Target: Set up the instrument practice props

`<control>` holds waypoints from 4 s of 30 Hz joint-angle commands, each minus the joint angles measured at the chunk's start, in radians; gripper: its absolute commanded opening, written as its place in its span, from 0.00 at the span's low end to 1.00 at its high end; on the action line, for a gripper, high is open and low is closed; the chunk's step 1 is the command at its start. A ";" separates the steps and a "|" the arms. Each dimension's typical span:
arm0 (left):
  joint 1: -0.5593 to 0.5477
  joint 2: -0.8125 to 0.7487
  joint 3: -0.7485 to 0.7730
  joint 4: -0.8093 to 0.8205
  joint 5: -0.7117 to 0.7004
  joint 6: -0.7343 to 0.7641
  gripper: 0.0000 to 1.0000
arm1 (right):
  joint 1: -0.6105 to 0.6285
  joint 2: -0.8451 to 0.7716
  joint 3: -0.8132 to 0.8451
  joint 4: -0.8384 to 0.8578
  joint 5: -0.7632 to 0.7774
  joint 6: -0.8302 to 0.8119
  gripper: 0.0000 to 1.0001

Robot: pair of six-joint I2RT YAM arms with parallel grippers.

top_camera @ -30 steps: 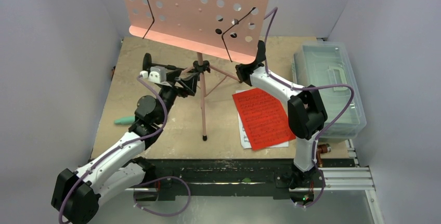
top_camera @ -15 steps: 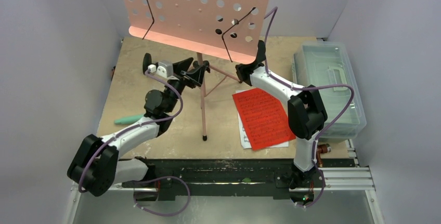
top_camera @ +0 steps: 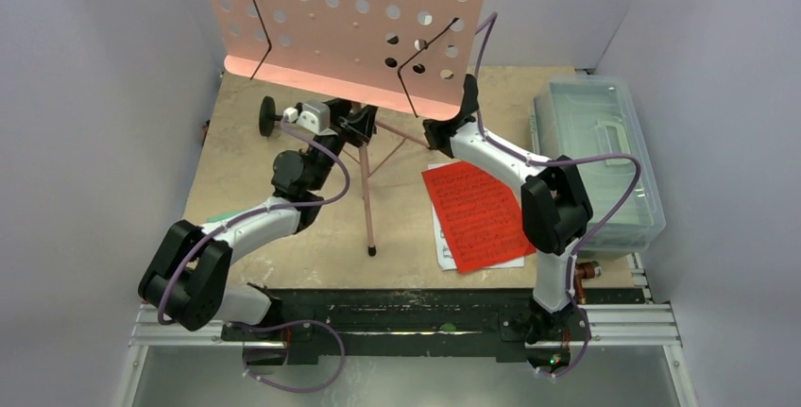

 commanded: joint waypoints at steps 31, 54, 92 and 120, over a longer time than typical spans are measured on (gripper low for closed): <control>0.007 -0.082 0.095 -0.287 0.051 0.188 0.00 | -0.179 -0.391 -0.463 -0.566 0.070 0.075 0.74; 0.007 -0.077 0.118 -0.336 0.060 0.135 0.00 | -0.066 -0.259 -0.502 -0.468 0.081 0.496 0.39; 0.007 -0.073 0.151 -0.398 0.085 0.135 0.00 | 0.000 -0.349 -1.006 0.065 0.380 0.054 0.63; 0.009 -0.074 0.152 -0.389 0.096 0.120 0.00 | 0.108 -0.284 -0.778 0.147 0.173 -1.334 0.47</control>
